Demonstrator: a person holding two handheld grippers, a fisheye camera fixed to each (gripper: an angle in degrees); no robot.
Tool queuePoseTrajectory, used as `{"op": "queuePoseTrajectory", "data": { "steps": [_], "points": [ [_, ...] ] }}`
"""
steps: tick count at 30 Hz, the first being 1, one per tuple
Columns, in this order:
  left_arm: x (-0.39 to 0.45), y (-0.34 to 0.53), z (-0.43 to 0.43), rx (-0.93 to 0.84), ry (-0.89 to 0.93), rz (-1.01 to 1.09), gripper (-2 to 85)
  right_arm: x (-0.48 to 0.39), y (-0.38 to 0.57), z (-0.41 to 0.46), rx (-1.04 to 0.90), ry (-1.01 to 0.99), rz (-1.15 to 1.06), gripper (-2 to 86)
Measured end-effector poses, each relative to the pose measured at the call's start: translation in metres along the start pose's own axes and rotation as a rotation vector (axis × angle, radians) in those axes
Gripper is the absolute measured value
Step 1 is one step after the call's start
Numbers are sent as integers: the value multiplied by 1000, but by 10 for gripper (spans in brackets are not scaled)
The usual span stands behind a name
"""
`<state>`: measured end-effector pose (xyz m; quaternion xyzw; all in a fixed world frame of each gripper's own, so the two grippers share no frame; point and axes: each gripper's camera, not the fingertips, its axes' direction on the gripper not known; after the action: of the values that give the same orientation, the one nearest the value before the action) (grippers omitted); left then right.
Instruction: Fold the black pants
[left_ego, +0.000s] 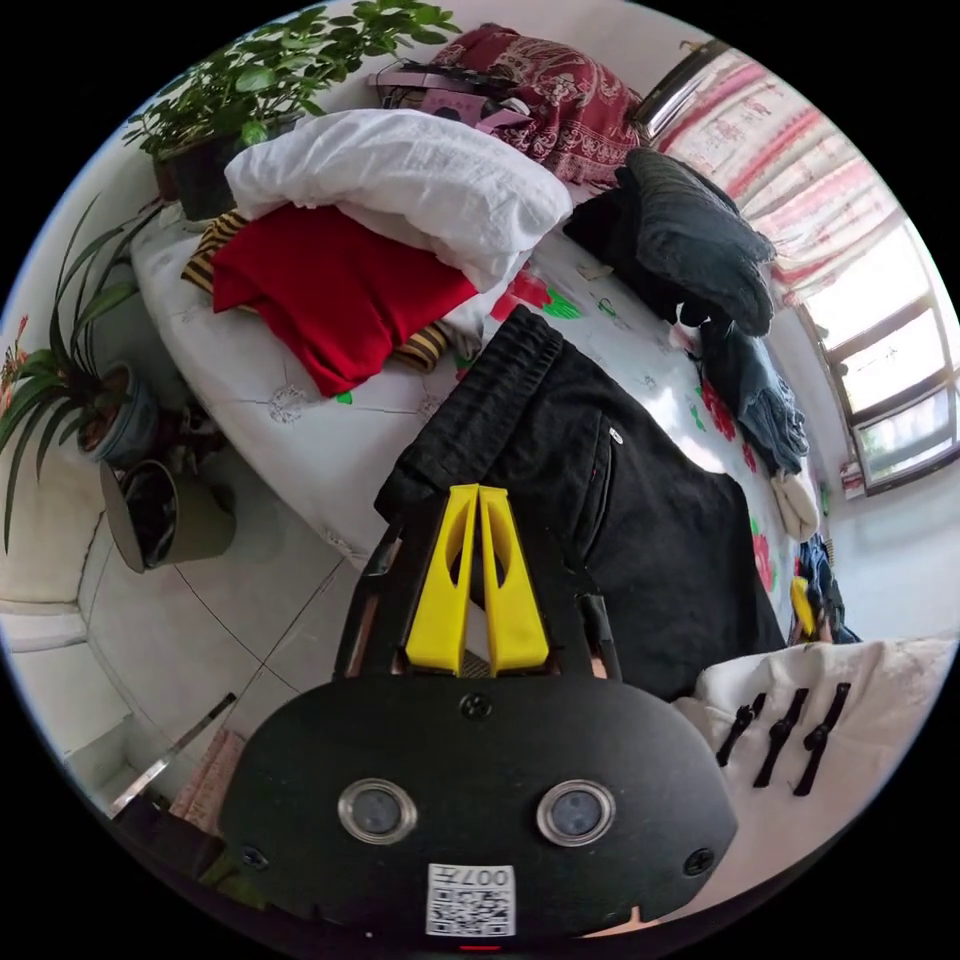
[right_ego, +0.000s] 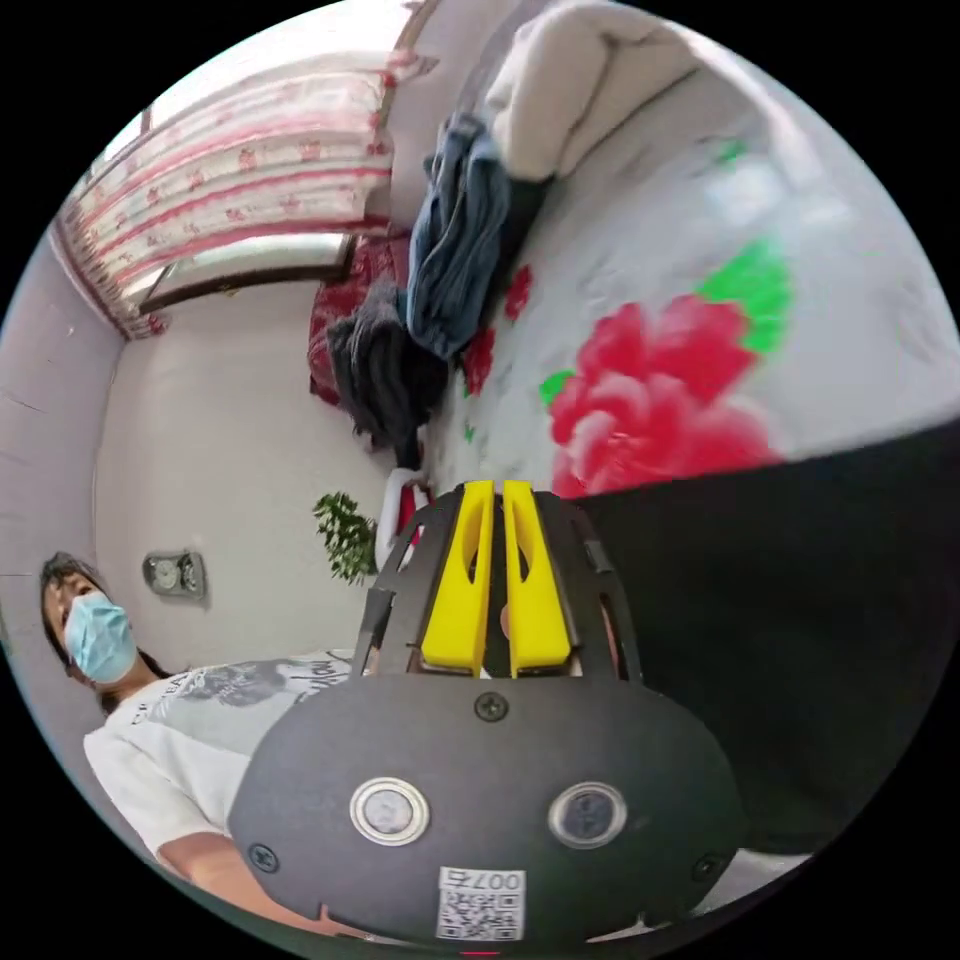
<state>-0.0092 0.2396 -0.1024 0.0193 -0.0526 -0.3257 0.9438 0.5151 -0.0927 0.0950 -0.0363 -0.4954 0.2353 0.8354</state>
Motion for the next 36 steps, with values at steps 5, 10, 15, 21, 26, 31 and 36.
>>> {"op": "queuePoseTrajectory", "data": {
  "steps": [5, 10, 15, 21, 26, 31, 36],
  "points": [
    [8, -8, -3, -7, -30, -8, -10, 43, 119, -135, 455, 271, 158, 39],
    [14, -9, -11, 19, -28, -62, -10, 84, 209, -188, 780, 396, 377, 81],
    [15, -7, -22, 47, 2, -128, -10, 107, 226, -154, 922, 318, 382, 105],
    [19, -1, -33, 46, -37, -104, -10, 101, 196, -115, 949, 318, 333, 112],
    [10, 8, -30, 43, -13, -149, -9, 107, 174, -105, 933, 334, 428, 63],
    [-5, 14, -33, 58, 3, -176, -5, 80, 152, -103, 833, 216, 321, 15],
    [-34, 22, -41, 112, 41, -246, 25, -62, 129, -33, 550, 251, -263, 8]
  ]
}}
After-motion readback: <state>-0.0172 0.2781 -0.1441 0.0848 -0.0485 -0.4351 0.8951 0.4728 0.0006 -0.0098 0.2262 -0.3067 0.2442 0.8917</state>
